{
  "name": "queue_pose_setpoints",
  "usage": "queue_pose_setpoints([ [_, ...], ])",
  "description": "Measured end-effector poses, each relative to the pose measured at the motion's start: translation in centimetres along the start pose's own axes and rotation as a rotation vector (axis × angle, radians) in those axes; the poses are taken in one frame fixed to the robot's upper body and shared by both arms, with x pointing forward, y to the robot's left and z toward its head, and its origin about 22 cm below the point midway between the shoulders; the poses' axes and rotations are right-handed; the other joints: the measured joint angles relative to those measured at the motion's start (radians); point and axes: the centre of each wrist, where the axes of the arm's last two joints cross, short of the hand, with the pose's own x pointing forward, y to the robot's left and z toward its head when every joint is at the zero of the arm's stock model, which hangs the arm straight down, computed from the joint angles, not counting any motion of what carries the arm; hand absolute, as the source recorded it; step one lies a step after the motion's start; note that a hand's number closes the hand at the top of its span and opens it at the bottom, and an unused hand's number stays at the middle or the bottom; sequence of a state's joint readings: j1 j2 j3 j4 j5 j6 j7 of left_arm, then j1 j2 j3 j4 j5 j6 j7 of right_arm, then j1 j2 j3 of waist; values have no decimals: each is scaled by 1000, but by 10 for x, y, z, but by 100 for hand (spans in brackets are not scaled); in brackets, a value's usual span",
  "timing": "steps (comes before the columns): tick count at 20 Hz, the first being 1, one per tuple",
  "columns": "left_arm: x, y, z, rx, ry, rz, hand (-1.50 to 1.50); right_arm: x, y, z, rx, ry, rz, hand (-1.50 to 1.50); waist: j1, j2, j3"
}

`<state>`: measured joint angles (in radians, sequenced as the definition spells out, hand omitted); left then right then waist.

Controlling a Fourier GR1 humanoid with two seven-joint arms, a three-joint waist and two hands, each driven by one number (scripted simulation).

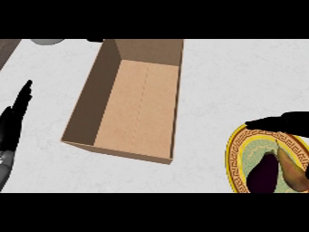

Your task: Pick the pear from the plate and place it in the cardboard box

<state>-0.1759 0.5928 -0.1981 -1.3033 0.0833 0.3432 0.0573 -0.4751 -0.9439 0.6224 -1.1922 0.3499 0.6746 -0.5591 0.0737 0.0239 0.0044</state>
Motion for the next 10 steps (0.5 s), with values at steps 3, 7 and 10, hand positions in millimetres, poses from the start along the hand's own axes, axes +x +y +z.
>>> queue_pose_setpoints([
  [3, -5, 2, 1, 3, 6, 2, 0, -6, 4, -7, 59, 13, 53, -150, -2, -3, -1],
  [7, -8, 3, 1, 2, 10, -1, 0, -12, -1, -23, 100, 22, 128, -150, -7, -6, -2],
  [10, -11, 3, 1, 10, 15, -1, 0, -20, 4, -30, 132, 11, 166, -150, -18, -9, -4],
])
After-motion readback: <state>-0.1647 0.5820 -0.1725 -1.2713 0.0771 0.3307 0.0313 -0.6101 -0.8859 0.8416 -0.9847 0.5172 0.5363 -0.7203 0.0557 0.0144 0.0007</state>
